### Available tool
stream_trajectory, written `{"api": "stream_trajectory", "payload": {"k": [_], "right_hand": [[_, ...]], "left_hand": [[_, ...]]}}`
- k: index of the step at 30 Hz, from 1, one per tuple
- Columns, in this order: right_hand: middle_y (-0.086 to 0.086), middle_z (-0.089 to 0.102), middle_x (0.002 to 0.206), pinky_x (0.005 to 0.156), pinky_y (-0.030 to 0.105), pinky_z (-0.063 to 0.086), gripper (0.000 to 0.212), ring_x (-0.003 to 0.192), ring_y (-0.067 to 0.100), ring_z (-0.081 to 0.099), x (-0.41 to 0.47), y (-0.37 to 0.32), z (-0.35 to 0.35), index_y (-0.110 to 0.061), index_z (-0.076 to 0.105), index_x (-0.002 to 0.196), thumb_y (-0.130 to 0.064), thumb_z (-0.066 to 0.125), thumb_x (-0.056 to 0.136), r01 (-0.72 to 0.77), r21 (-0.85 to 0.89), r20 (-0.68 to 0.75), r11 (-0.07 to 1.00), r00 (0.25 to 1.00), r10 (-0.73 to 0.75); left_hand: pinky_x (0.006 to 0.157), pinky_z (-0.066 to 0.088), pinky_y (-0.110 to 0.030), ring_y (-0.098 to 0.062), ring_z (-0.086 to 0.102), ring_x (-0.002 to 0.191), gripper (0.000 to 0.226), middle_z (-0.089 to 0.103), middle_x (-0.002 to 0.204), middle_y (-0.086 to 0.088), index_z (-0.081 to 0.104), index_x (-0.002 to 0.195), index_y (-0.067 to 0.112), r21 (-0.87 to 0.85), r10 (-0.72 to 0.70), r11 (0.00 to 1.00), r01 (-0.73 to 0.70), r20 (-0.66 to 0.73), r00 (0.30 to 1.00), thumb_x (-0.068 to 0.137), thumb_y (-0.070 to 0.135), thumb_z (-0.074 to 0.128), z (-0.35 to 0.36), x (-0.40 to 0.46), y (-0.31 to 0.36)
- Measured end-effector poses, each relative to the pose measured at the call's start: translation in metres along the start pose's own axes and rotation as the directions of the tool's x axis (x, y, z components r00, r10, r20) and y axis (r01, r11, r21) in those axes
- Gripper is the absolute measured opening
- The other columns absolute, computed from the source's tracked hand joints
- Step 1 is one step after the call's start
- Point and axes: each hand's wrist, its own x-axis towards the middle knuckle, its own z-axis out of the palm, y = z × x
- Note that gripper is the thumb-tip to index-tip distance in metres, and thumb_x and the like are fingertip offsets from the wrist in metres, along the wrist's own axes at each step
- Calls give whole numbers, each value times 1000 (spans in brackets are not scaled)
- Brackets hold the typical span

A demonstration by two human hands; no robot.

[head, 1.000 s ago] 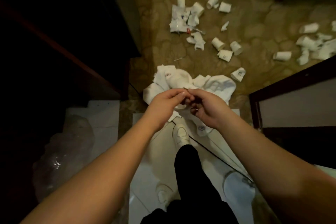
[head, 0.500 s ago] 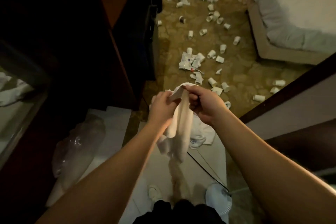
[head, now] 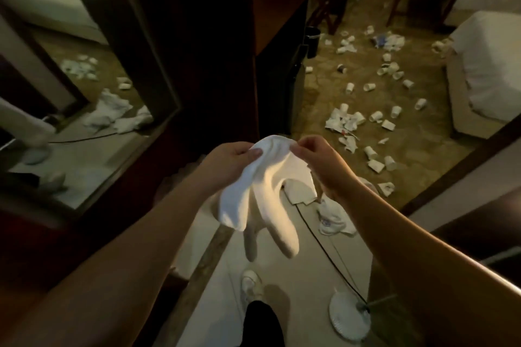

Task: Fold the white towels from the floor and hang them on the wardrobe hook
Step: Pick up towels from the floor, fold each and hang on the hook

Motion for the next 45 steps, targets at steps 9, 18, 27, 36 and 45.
{"api": "stream_trajectory", "payload": {"k": [9, 18, 27, 36, 45], "right_hand": [[-23, 62, 98, 72, 16, 37, 2, 96, 2, 61, -108, -62, 102, -45, 59, 97, -44, 60, 97, 437, -402, 557, 804, 814, -164], [-4, 61, 80, 56, 24, 41, 13, 67, 11, 57, -225, -92, 241, -34, 52, 102, -45, 45, 104, 566, -353, 429, 745, 806, -409], [-9, 54, 69, 50, 32, 40, 10, 60, 12, 55, -372, -124, 364, -32, 42, 103, -42, 42, 105, 792, -482, 528, 375, 604, -597], [-18, 51, 85, 58, 21, 38, 21, 69, 0, 48, -442, -142, 422, -31, 56, 115, -45, 44, 104, 872, -470, 673, 140, 456, -582], [-12, 54, 92, 65, 24, 40, 17, 83, 8, 53, -439, -147, 394, -30, 59, 102, -46, 53, 101, 906, -423, 828, -19, 377, -414]], "left_hand": [[93, 53, -54, -26, 71, 89, 26, 75, 92, -2, 76, 98, 27, 122, -90, 988, 95, -48, 995, 92, 50, 64, -101, -189, 16], [63, 52, -25, -13, 73, 73, 22, 76, 84, 0, 77, 84, 33, 16, -172, 983, 183, -261, 950, 96, 42, 62, -188, -405, -34], [58, 36, -28, -9, 53, 70, 14, 58, 78, 6, 60, 85, 30, 418, -217, 820, 390, -404, 888, 95, 39, 66, -253, -625, -118], [57, 31, -28, -15, 49, 74, 37, 53, 83, 2, 54, 94, 17, 528, -424, 479, 701, -560, 711, 96, 54, 57, -300, -776, -164], [60, 39, -35, -23, 61, 77, 29, 65, 79, -6, 69, 75, 17, 53, -332, 823, 565, -762, 556, 86, 43, 74, -289, -835, -167]]}}
